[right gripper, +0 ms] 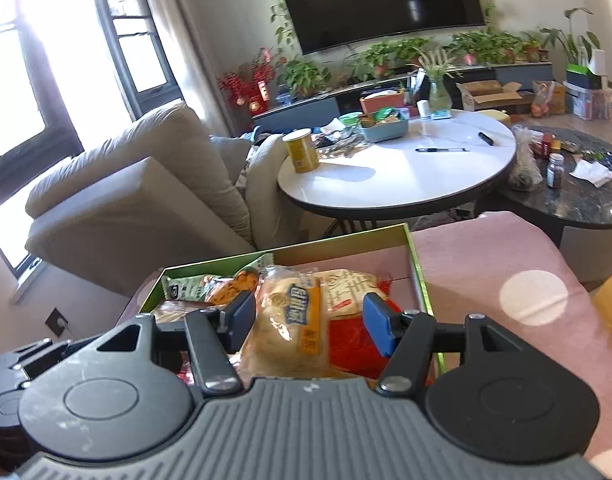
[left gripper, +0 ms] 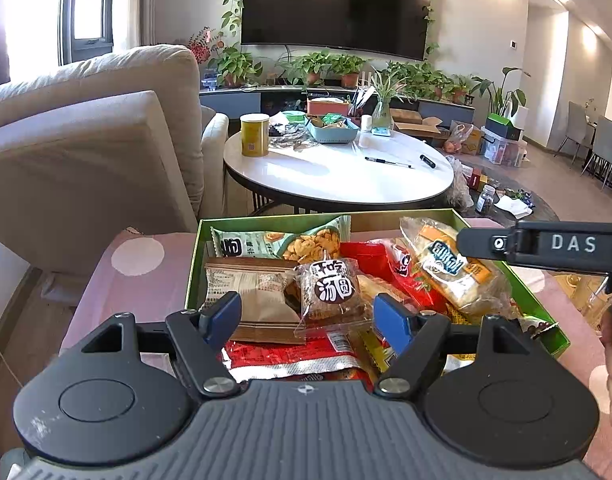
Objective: Organize snacks
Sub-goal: 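Carry both packets over the green box and lower them inside, then open both grippers to release the packets into the box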
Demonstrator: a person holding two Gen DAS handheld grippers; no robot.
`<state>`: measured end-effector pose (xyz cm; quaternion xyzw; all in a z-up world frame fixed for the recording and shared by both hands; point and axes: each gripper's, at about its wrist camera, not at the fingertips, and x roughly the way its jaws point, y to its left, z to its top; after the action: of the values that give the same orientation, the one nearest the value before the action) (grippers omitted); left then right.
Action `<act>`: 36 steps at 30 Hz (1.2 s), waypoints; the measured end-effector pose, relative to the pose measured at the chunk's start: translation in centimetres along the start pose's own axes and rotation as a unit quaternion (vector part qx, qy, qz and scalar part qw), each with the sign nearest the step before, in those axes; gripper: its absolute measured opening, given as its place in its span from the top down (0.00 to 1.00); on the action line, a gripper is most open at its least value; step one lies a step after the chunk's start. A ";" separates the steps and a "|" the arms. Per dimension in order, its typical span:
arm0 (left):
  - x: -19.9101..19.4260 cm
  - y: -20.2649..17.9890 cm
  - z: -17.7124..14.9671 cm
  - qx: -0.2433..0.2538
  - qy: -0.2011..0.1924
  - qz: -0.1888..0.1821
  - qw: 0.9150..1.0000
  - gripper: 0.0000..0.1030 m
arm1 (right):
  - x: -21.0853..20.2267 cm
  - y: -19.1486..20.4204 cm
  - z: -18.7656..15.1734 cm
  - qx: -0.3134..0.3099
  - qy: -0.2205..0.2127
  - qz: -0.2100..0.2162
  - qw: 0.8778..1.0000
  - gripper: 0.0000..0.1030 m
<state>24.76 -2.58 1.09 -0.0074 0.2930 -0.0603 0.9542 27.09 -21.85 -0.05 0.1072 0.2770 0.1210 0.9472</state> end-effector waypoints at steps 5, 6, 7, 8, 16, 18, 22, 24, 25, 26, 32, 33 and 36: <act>-0.2 -0.2 -0.2 0.003 0.001 -0.001 1.000 0.28 | -0.6 0.3 -0.5 -0.015 -0.002 -0.007 1.000 0.23; -0.3 -0.2 -0.2 0.004 0.001 -0.001 1.000 0.24 | -0.7 0.5 -0.7 -0.021 -0.003 -0.010 1.000 0.23; -0.5 -0.3 -0.3 0.005 -0.001 0.000 1.000 0.22 | -0.8 0.7 -0.8 -0.028 -0.004 -0.011 1.000 0.23; -0.7 -0.3 -0.4 0.006 -0.004 0.001 1.000 0.22 | -1.0 0.9 -0.9 -0.032 -0.005 -0.012 0.999 0.23; -2.5 -0.3 -0.3 0.003 -0.017 0.004 1.000 0.21 | -2.6 1.2 -1.3 -0.039 -0.013 -0.005 0.999 0.23; -3.1 -0.4 -0.4 0.004 -0.020 0.005 1.000 0.21 | -3.2 1.4 -1.4 -0.040 -0.016 -0.005 0.999 0.23; -4.4 -0.5 -0.7 0.005 -0.028 0.014 0.999 0.17 | -4.2 1.6 -1.6 -0.038 -0.019 -0.003 0.999 0.23; -5.2 -0.4 -1.0 0.006 -0.035 0.021 0.999 0.17 | -4.7 1.6 -1.8 -0.035 -0.020 -0.002 0.999 0.22; -5.6 -0.3 -1.1 0.005 -0.038 0.024 0.999 0.17 | -5.0 1.7 -1.9 -0.035 -0.021 -0.001 0.999 0.23; -6.1 -0.1 -1.2 0.004 -0.042 0.027 0.999 0.17 | -5.4 1.8 -2.0 -0.034 -0.021 0.000 0.999 0.22; -9.0 0.0 -2.1 0.003 -0.064 0.050 0.997 0.01 | -7.5 2.3 -3.1 -0.034 -0.025 0.006 0.999 0.22; -9.4 -0.1 -2.2 0.005 -0.067 0.055 0.996 0.01 | -7.9 2.4 -3.2 -0.036 -0.027 0.008 0.999 0.22; -10.7 -0.4 -2.7 0.008 -0.073 0.057 0.996 0.01 | -9.3 2.9 -3.7 -0.043 -0.038 0.010 0.998 0.22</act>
<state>14.40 -1.69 4.89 0.0129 0.2217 -0.0071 0.9750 16.93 -21.27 2.34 0.0734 0.2344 0.1377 0.9595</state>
